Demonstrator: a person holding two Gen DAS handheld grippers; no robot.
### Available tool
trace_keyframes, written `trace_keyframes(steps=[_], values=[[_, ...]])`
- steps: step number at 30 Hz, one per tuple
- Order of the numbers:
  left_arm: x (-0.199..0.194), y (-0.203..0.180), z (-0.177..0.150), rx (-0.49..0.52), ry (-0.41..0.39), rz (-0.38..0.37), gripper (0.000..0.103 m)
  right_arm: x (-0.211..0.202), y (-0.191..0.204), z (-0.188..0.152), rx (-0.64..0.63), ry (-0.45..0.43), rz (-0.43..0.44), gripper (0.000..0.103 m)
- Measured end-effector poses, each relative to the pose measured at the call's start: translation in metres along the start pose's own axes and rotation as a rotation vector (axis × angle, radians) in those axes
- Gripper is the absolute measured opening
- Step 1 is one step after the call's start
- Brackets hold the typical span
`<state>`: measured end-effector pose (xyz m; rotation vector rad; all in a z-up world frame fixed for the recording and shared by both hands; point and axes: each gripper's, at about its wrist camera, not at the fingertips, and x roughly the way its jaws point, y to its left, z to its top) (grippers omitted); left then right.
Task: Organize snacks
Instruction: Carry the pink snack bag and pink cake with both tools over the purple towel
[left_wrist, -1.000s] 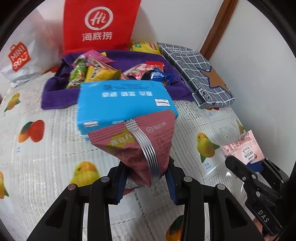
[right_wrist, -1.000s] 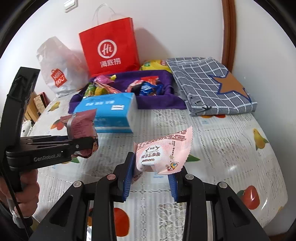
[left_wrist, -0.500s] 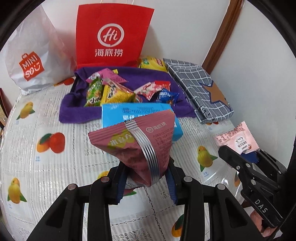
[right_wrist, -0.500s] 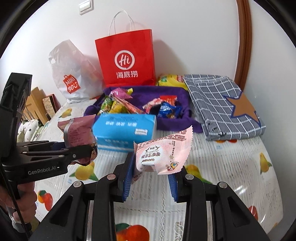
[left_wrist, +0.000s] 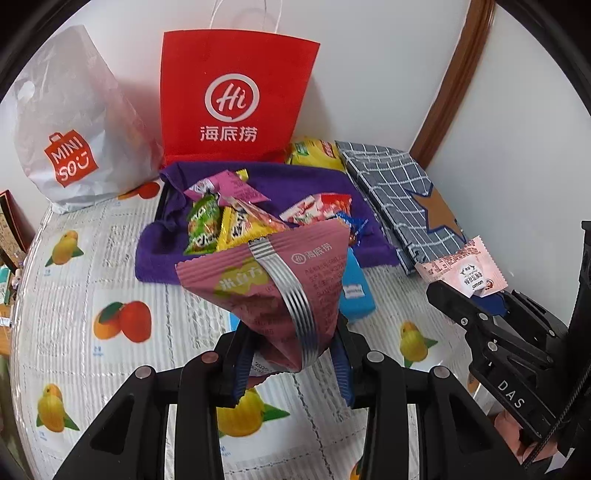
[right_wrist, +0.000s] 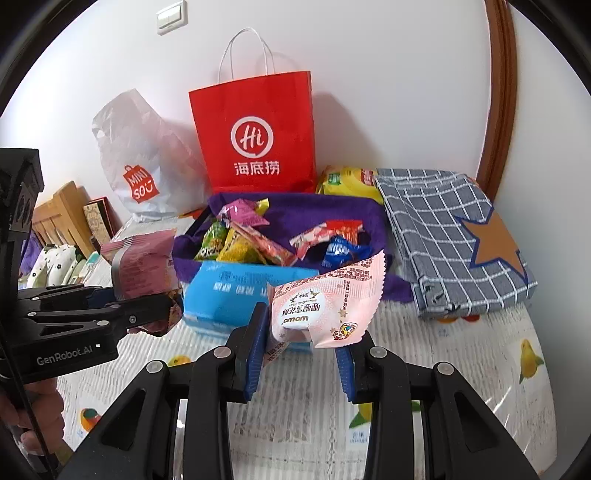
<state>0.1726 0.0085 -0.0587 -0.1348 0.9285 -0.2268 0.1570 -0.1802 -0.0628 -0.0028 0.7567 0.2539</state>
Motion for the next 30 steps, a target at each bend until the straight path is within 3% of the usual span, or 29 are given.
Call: trace_keyframes(steps=[30], values=[[0.037,0.043,0.090,-0.033,-0.068,0.062,0.036,0.075,-0.017,0.102,-0.019,-0.053,-0.034,0.035]])
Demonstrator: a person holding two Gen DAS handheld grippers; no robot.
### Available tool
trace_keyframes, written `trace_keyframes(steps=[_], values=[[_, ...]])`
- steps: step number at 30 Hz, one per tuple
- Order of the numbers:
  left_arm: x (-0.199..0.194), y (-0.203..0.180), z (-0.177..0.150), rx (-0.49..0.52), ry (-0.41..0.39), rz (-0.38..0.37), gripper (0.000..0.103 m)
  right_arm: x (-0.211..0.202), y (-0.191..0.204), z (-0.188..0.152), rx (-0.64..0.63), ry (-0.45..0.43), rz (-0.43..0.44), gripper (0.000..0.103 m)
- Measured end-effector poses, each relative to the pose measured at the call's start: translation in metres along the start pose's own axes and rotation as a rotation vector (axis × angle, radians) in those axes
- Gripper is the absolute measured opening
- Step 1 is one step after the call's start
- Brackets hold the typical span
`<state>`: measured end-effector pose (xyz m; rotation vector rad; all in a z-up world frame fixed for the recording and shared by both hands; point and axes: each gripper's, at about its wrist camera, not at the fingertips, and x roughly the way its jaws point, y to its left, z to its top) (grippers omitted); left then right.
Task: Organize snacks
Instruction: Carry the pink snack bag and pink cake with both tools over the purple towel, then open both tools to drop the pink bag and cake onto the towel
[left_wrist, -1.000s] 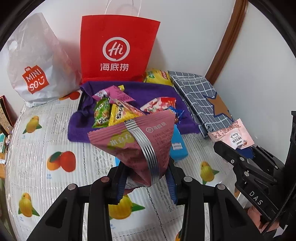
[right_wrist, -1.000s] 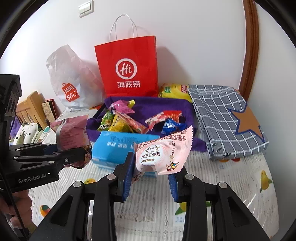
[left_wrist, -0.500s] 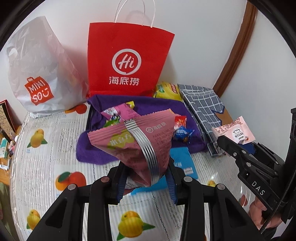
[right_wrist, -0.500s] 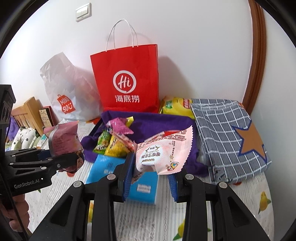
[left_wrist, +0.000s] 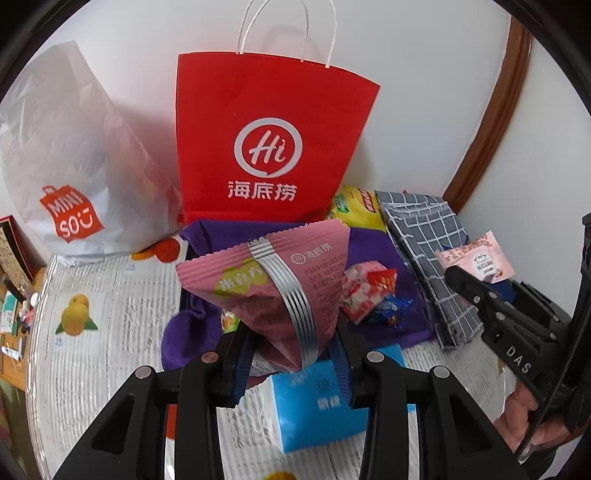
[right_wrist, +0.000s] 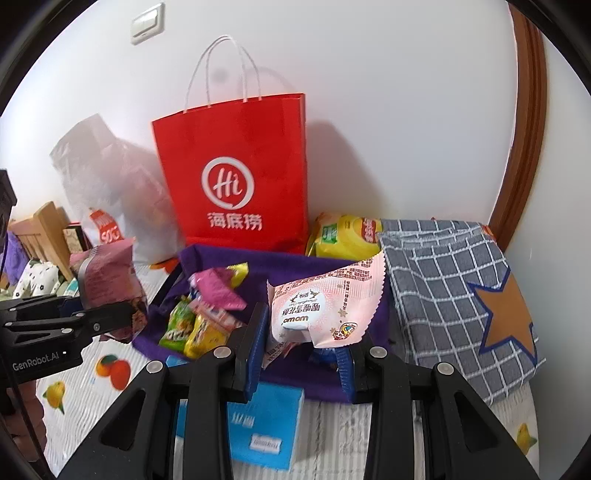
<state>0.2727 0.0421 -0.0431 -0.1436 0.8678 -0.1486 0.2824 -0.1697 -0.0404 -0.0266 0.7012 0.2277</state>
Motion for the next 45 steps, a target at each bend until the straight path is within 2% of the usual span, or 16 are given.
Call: trace_keyframes(steps=[13,21,30,45], values=[[0.032,0.013,0.034,-0.005,0.000,0.016,0.036,0.043,-0.022,0.027,0.020,-0.012,-0.023,0.035],[0.070,0.001,0.048,-0.019,0.044,-0.045,0.036,0.082,-0.038,0.031,0.073,0.027,0.010,0.035],[0.112,-0.007,0.038,-0.017,0.153,-0.070,0.036,0.119,-0.045,0.021,0.075,0.115,0.018,0.035],[0.127,-0.009,0.034,-0.014,0.188,-0.073,0.036,0.153,-0.033,0.003,0.043,0.202,0.026,0.035]])
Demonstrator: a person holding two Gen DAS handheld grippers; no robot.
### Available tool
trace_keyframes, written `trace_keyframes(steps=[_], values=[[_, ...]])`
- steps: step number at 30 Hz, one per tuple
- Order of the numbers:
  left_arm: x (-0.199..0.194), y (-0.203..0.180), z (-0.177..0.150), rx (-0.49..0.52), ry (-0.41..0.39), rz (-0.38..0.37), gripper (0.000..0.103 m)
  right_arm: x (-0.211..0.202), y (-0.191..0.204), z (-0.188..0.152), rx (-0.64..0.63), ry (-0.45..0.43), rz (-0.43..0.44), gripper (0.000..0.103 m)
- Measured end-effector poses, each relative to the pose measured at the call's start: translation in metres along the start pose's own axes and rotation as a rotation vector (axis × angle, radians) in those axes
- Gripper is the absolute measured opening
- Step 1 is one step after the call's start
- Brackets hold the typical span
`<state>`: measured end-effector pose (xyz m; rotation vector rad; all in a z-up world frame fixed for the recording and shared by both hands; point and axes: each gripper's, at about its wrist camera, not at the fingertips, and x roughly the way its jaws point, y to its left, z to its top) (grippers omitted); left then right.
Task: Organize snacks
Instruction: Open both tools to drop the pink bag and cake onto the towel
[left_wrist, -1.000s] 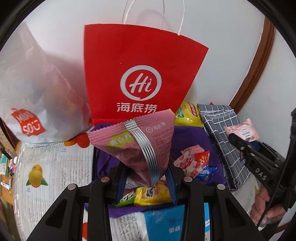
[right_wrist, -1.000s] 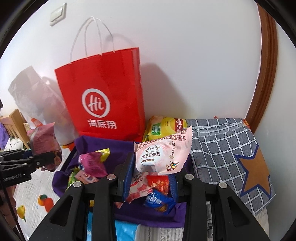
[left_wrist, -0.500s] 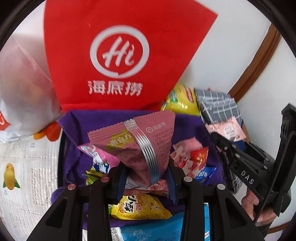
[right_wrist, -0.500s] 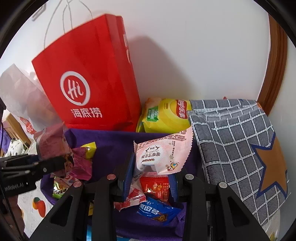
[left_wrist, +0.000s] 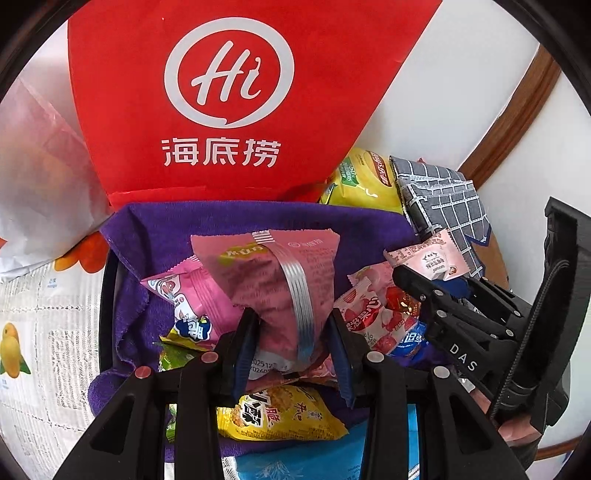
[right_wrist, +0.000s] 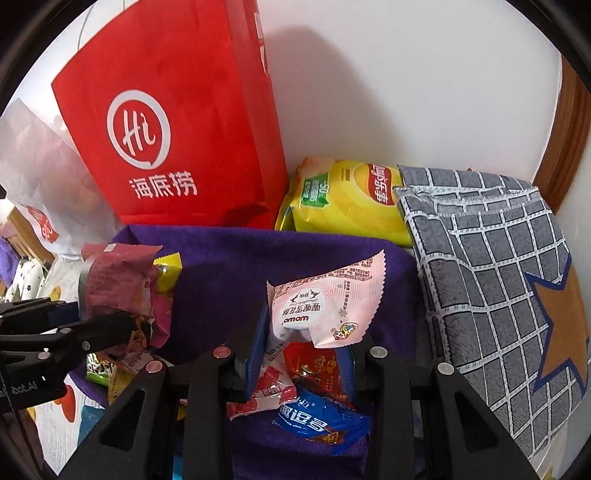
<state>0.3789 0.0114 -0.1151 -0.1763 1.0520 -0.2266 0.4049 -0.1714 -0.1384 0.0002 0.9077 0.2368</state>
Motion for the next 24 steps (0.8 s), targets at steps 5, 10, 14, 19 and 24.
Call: trace_keyframes(steps=[5,10,14,19,24], values=[[0.001,-0.001,0.001,0.000,0.000,0.003,0.036,0.006,0.000,-0.001,-0.008,0.015,-0.004,0.036],[0.003,-0.002,0.001,0.003,0.001,0.003,0.036,0.012,0.002,-0.002,-0.016,0.028,-0.010,0.036],[0.005,-0.002,0.001,0.005,0.003,0.001,0.036,0.016,0.003,-0.003,-0.023,0.037,-0.013,0.036],[0.006,-0.002,0.001,0.005,0.004,0.001,0.036,0.018,0.001,-0.003,-0.024,0.043,-0.012,0.037],[0.009,-0.004,-0.001,0.010,0.009,0.002,0.037,0.020,0.001,-0.003,-0.027,0.046,-0.013,0.038]])
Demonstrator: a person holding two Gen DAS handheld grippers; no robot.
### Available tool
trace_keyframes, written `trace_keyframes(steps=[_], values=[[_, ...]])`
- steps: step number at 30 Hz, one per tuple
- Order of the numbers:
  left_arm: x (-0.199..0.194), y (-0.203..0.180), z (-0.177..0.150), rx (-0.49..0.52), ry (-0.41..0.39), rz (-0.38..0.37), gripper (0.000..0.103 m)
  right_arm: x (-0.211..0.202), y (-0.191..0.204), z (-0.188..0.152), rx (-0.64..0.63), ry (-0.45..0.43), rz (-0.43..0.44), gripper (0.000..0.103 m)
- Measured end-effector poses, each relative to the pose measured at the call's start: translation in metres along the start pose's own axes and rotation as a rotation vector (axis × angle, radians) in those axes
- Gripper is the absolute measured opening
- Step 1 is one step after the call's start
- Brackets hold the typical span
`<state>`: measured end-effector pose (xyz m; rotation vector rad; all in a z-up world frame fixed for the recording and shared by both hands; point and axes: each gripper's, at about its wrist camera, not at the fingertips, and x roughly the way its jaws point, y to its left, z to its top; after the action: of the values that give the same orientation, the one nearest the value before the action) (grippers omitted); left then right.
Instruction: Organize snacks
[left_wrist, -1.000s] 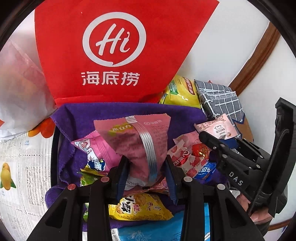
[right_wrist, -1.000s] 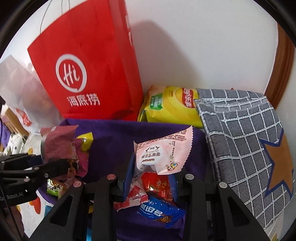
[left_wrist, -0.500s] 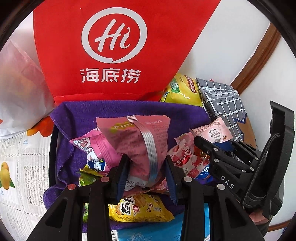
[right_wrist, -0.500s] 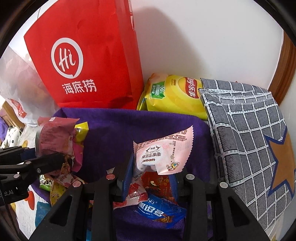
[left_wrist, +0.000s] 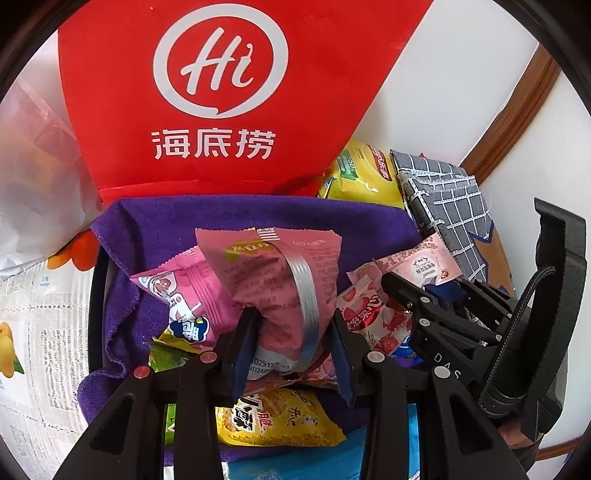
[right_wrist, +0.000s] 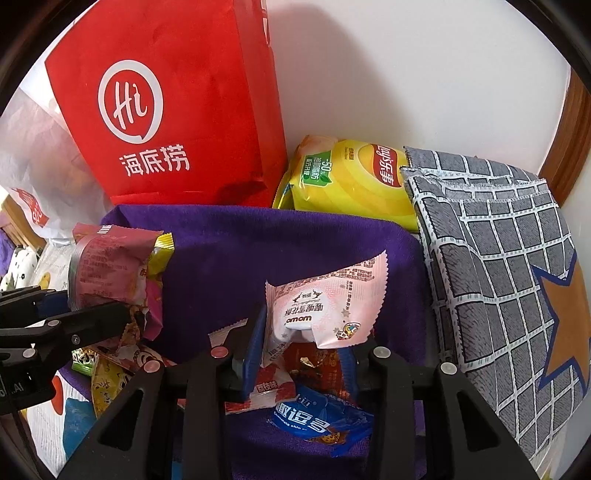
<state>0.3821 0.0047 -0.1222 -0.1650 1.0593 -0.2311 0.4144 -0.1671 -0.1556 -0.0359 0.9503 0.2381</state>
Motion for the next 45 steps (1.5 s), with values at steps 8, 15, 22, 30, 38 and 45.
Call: trace_keyframes(steps=[8,15,22,30,38,45], values=[[0.001,0.001,-0.001,-0.005,-0.001,-0.001,0.037,-0.001,-0.004,0.000,0.007,0.003,-0.009,0.038],[0.004,0.000,-0.001,-0.008,0.003,0.000,0.040,-0.004,-0.001,0.000,-0.006,0.002,-0.009,0.040],[0.007,-0.002,-0.001,0.001,0.012,0.023,0.046,-0.011,-0.001,0.000,0.000,-0.001,-0.016,0.046],[-0.014,-0.001,0.002,0.000,-0.022,0.053,0.073,-0.039,0.003,0.000,0.033,-0.037,-0.032,0.066],[-0.062,-0.015,-0.006,0.040,-0.098,0.084,0.077,-0.100,0.017,-0.001,0.036,-0.065,-0.061,0.073],[-0.106,-0.025,-0.042,0.071,-0.118,0.099,0.080,-0.154,0.019,-0.023,0.068,-0.103,-0.052,0.078]])
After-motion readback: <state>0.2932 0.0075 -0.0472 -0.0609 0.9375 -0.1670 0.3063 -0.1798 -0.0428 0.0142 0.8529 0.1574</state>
